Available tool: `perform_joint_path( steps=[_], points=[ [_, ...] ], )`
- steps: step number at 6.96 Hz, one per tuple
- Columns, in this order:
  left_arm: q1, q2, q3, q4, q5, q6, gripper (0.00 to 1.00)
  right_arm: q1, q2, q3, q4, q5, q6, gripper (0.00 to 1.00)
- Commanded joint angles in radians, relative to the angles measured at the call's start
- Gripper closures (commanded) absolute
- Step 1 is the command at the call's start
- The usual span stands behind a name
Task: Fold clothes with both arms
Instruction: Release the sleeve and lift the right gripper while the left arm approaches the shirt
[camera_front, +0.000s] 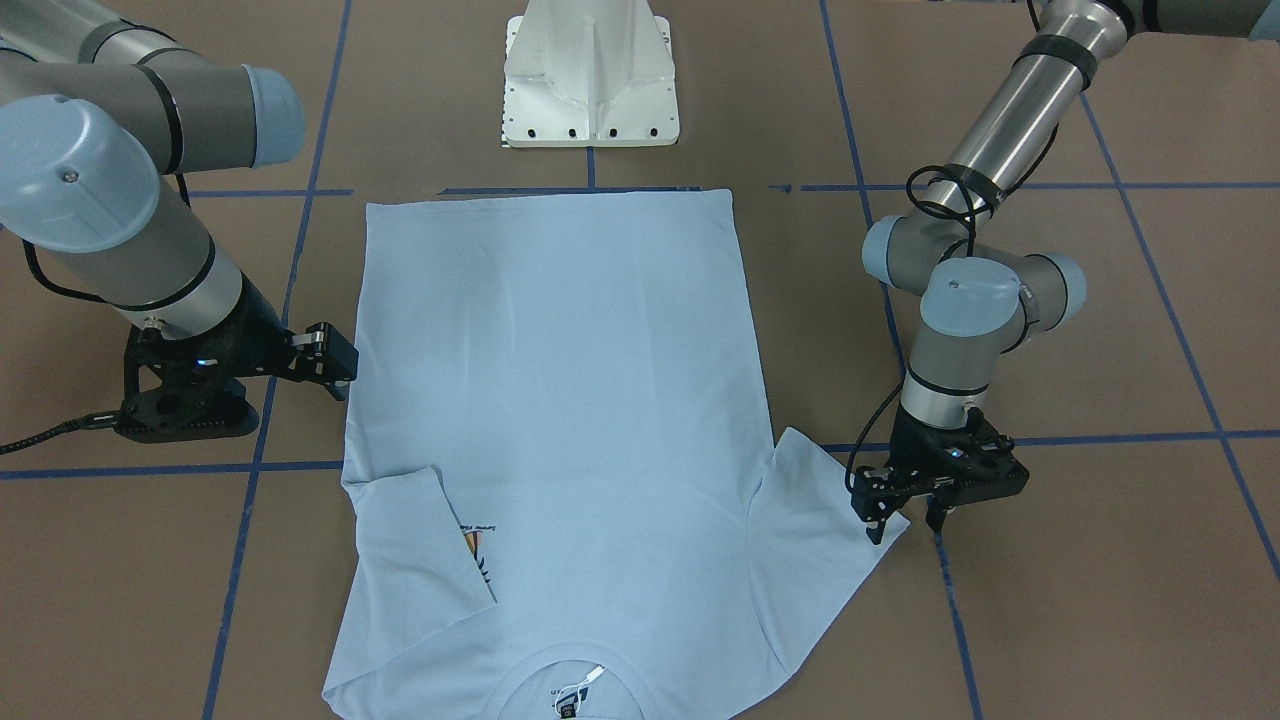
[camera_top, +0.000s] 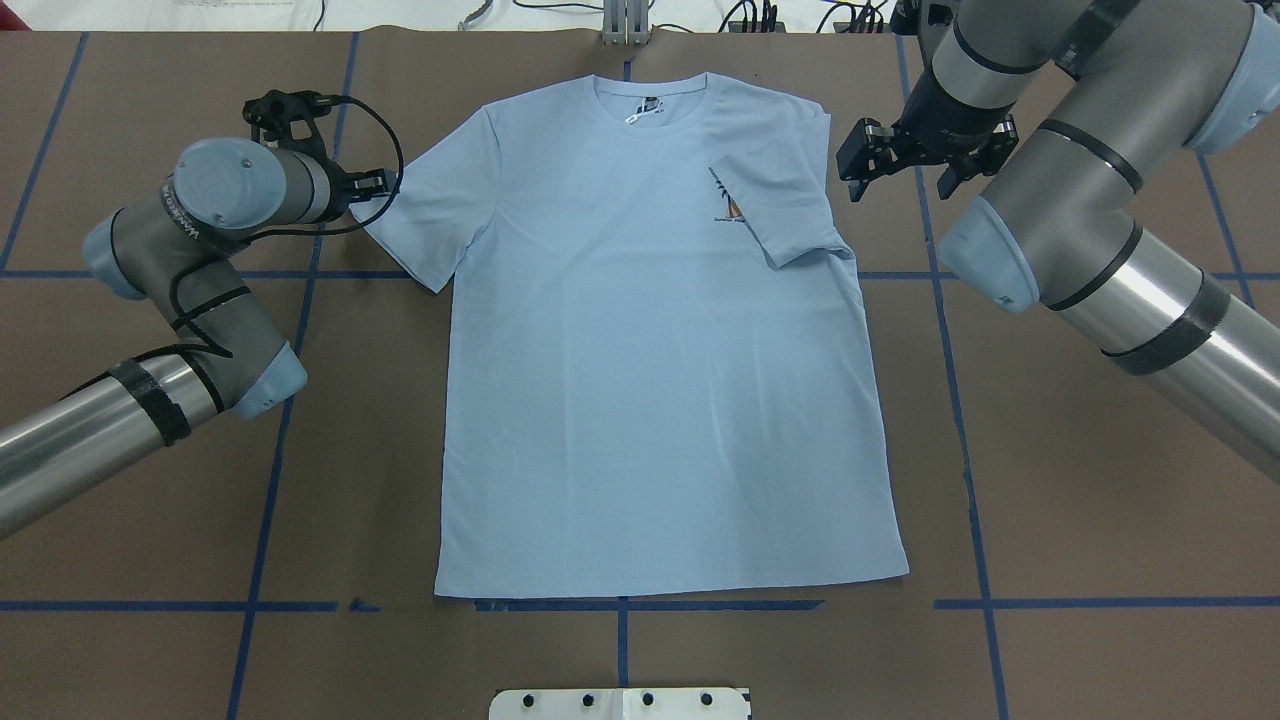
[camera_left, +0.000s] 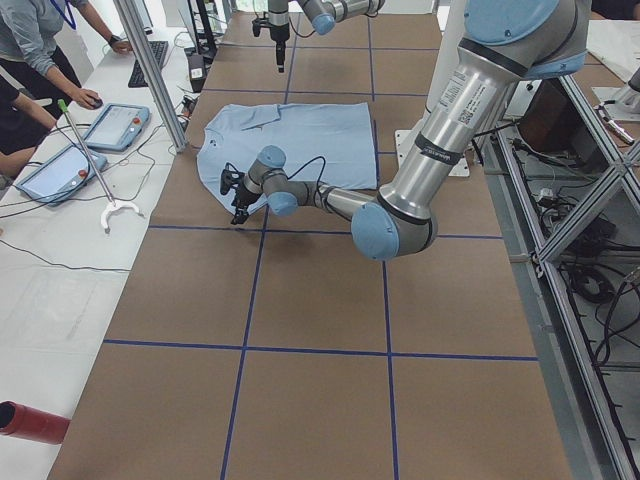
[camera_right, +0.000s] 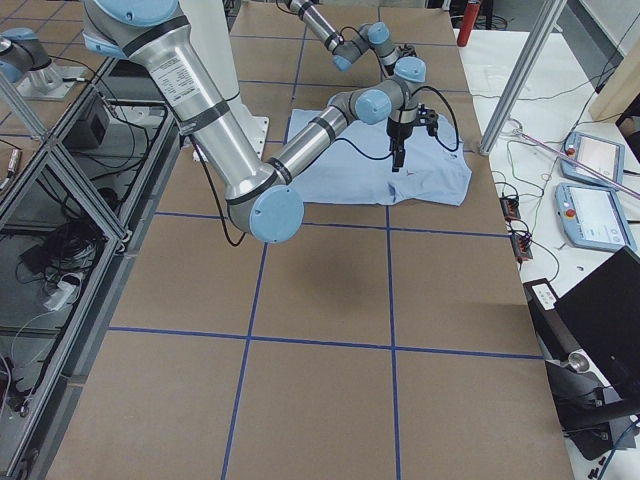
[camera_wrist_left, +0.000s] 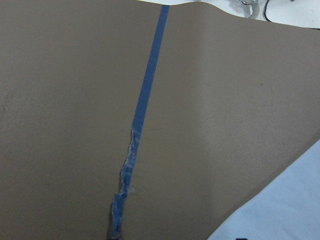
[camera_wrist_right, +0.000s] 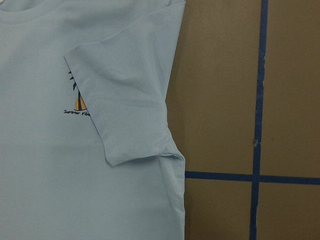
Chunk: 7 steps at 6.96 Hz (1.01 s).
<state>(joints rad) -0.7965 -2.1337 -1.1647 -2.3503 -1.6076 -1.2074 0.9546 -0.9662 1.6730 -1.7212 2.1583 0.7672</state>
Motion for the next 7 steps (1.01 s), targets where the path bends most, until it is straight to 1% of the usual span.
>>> perform_joint_path(
  steps=[1, 2, 3, 4, 6, 7],
  points=[
    [0.005, -0.003, 0.0, 0.0, 0.0, 0.0, 0.23, 0.001, 0.0, -0.007, 0.0, 0.0, 0.0, 0.0],
    [0.008, -0.002, 0.0, 0.0, 0.0, 0.002, 0.25, 0.001, 0.0, -0.007, 0.0, 0.0, 0.0, 0.0],
    [0.008, -0.002, -0.004, 0.0, -0.001, 0.002, 0.35, 0.0, 0.0, -0.007, 0.0, 0.0, 0.001, 0.0],
    [0.008, 0.0, -0.004, 0.0, -0.003, 0.003, 0.42, -0.001, 0.001, -0.007, 0.0, 0.0, 0.001, 0.0],
    [0.008, 0.0, -0.007, 0.003, -0.006, 0.032, 0.54, 0.0, 0.001, -0.009, 0.0, 0.0, 0.001, 0.0],
    [0.007, -0.002, -0.012, 0.008, -0.009, 0.031, 0.64, -0.001, 0.0, -0.01, 0.002, 0.0, 0.001, 0.0]
  ],
)
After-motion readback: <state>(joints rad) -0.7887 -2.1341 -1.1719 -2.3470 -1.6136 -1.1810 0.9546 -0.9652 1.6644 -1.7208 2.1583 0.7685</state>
